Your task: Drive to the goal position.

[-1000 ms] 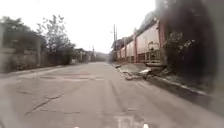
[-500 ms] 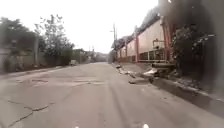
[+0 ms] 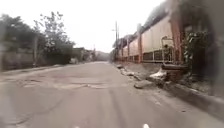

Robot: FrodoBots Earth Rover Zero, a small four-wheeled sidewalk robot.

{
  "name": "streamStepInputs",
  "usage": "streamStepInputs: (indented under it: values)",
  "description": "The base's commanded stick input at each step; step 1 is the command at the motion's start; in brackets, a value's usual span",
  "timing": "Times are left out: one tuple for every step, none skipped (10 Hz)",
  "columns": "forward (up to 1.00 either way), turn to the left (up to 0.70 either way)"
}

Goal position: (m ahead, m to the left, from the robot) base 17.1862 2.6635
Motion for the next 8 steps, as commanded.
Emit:
streamStepInputs:
  values:
    - [0.75, 0.27]
    - [0.7, 0.35]
    - [0.7, 0.28]
    - [0.7, 0.14]
    - [0.7, 0.03]
    - [0.7, 0.01]
    - [0.7, 0.03]
    - [0.7, 0.02]
